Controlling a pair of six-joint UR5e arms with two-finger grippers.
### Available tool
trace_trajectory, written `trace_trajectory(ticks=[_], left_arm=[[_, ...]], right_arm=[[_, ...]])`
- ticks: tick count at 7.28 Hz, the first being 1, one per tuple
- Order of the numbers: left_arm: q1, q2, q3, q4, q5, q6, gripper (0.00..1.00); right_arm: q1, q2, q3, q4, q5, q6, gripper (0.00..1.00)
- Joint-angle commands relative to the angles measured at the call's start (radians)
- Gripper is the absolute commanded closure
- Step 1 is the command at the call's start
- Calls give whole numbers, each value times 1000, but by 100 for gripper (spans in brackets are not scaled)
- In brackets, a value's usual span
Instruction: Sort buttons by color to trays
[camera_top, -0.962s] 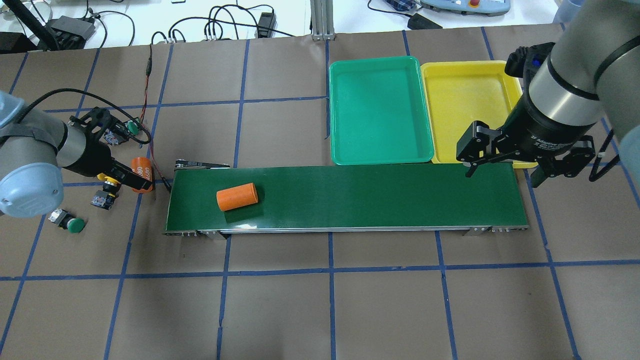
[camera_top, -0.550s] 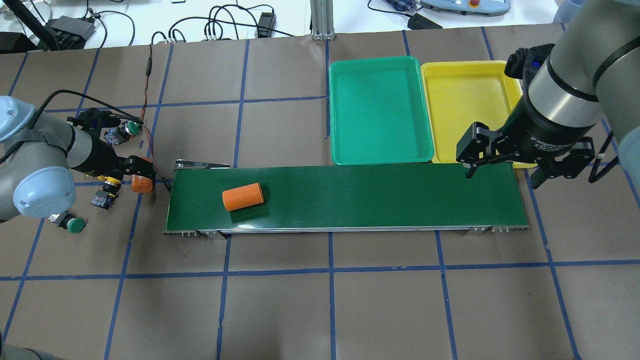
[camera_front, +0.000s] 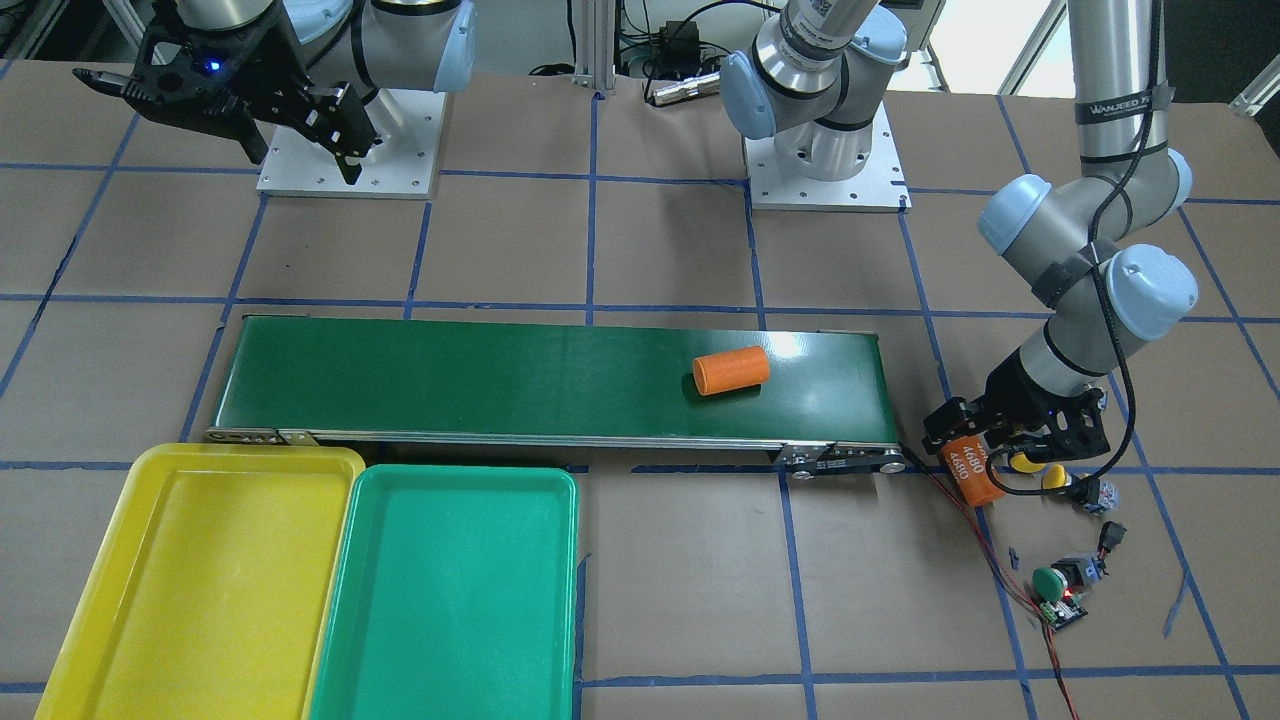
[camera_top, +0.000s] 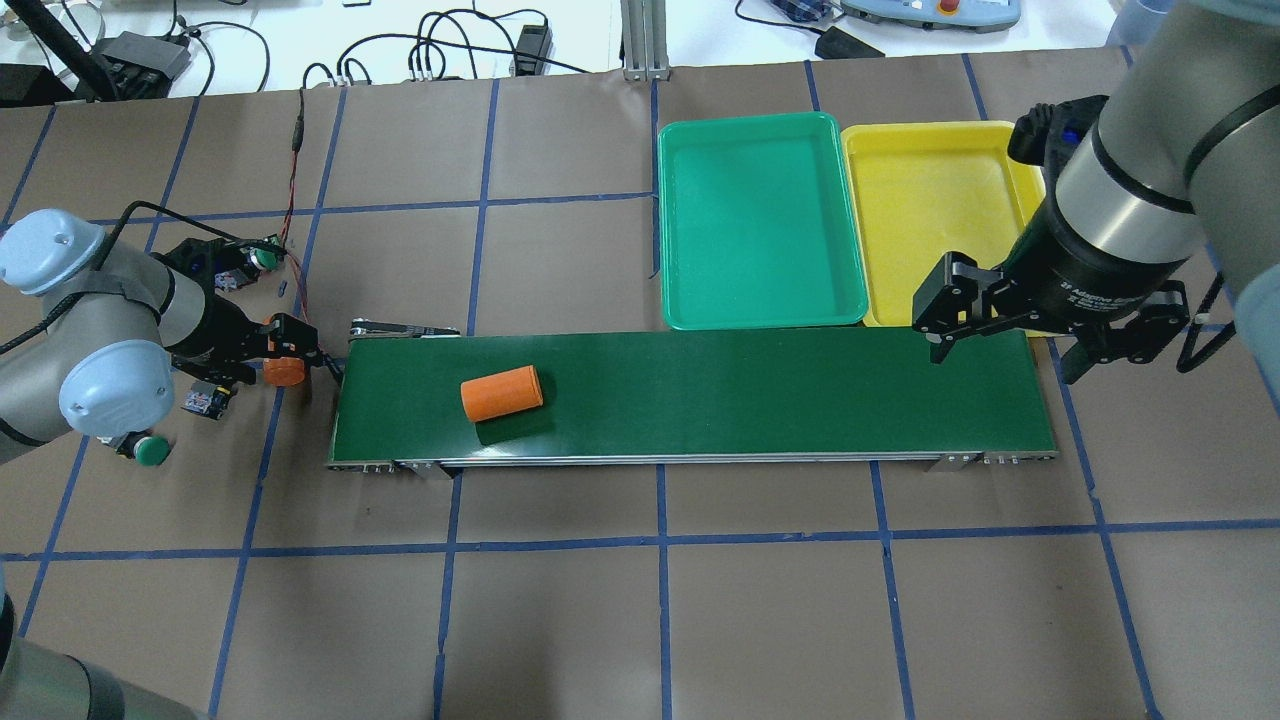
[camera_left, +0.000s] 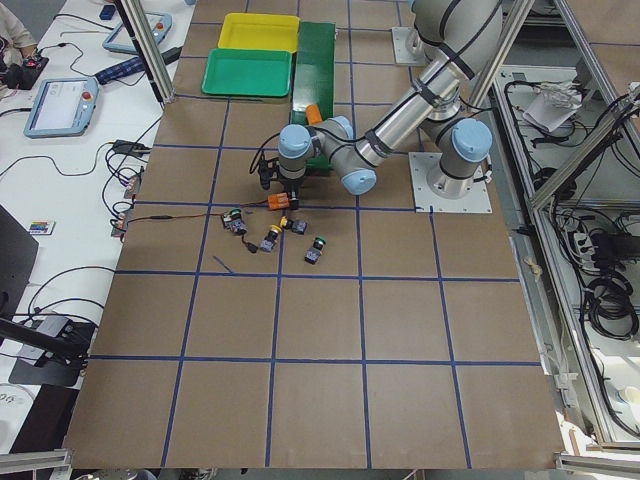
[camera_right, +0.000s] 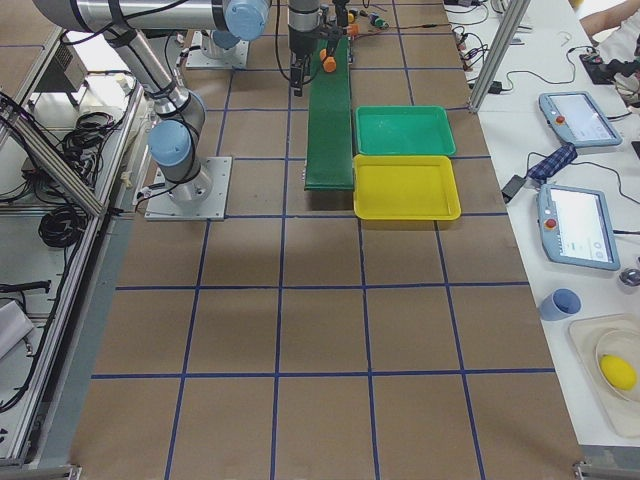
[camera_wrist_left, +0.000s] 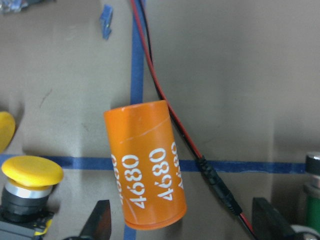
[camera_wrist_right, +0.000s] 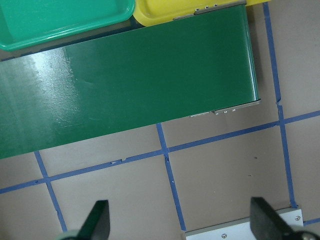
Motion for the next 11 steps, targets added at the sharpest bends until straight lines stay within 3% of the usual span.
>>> trace_trajectory(ticks=[1, 2, 3, 4, 5, 7, 10, 11], left_arm=[[0, -33, 5, 10, 21, 3, 29], [0, -34, 7, 12, 21, 4, 53], [0, -27, 8, 16, 21, 6, 85], [-3, 1, 7, 28, 28, 21, 97], [-18, 22, 2, 29, 80, 79, 99], [-40, 100, -7, 7, 67, 462, 99], [-102, 182, 27, -238, -7, 906, 98], [-161, 203, 16, -244, -8, 1076, 91]], right_arm=[[1, -4, 1, -7, -1, -6, 0], [-1, -2, 0, -10, -17, 0, 0], [2, -2, 1, -7, -17, 14, 0], [1, -2, 1, -5, -17, 41, 0], [-1, -4, 0, -11, -17, 32, 0], [1, -4, 0, -7, -19, 32, 0], [1, -4, 0, -7, -20, 32, 0], [2, -4, 0, -7, -19, 32, 0]])
